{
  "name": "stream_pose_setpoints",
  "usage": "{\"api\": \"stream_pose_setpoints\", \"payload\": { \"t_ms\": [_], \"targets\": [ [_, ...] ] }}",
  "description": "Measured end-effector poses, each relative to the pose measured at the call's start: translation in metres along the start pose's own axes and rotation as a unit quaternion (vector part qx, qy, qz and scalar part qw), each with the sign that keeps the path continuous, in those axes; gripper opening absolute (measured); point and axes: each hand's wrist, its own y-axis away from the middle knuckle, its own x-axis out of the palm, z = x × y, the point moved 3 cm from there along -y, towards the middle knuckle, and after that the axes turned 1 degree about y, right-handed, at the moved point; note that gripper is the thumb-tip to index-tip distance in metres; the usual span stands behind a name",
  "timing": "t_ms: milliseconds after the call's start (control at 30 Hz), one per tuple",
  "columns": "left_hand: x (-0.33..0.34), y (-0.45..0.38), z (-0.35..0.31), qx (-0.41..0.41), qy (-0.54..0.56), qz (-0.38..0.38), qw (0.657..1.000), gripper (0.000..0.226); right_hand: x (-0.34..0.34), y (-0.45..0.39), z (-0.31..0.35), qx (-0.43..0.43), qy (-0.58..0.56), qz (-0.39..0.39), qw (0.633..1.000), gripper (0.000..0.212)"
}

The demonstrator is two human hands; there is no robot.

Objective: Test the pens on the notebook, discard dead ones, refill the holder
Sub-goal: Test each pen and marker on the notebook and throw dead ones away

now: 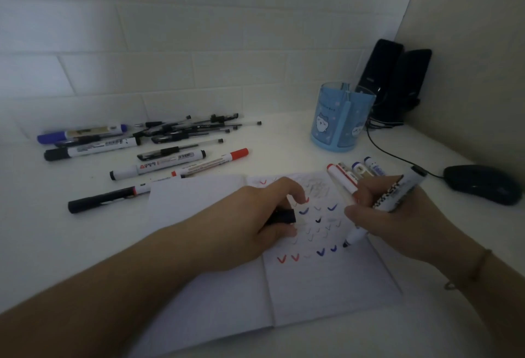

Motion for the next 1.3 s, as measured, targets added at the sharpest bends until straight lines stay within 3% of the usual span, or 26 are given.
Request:
{"api": "stream_pose_setpoints", "payload": {
  "t_ms": [167,267,400,467,567,700,800,933,1067,1200,1300],
  "targets": [
    [-0.001,-0.001,-0.003,0.002,0.002,-0.007,1.000,0.031,-0.001,-0.002,-0.001,0.020,0.007,0.005,1.000,0.032],
    [-0.002,-0.001,-0.001,-0.002,0.010,-0.015,1.000,0.032,-0.005,-0.002,0.003,0.004,0.012,-0.042,0.999,0.036],
    [-0.003,-0.002,0.003,-0.015,0.051,-0.046,0.997,0.027,-0.012,0.002,0.016,-0.018,-0.185,-0.127,0.974,0.045],
    [-0.006,-0.002,0.003,-0.005,0.077,-0.076,0.994,0.025,-0.010,0.004,0.023,-0.040,-0.254,-0.092,0.962,0.038],
    [-0.008,-0.001,-0.001,0.022,0.095,-0.100,0.990,0.024,-0.003,0.008,0.031,-0.084,-0.270,-0.022,0.959,0.030],
    [-0.008,0.000,-0.003,0.033,0.123,-0.103,0.986,0.026,0.002,0.009,0.034,-0.092,-0.322,0.028,0.942,0.039],
    [-0.007,0.000,-0.002,0.038,0.112,-0.106,0.987,0.028,0.003,0.009,0.032,-0.085,-0.326,0.041,0.941,0.041],
    [-0.006,0.000,-0.003,0.049,0.125,-0.102,0.986,0.027,0.007,0.010,0.033,-0.068,-0.290,0.035,0.954,0.019],
    [-0.007,0.002,-0.006,0.082,0.125,-0.100,0.984,0.028,0.011,0.012,0.036,-0.055,-0.274,0.048,0.959,0.017],
    [-0.009,0.006,-0.013,0.138,0.162,-0.119,0.970,0.018,0.015,0.013,0.038,-0.036,-0.338,0.070,0.938,0.036],
    [-0.006,0.009,-0.020,0.174,0.151,-0.124,0.965,0.015,0.023,0.014,0.040,-0.039,-0.384,0.077,0.919,0.037]
  ]
}}
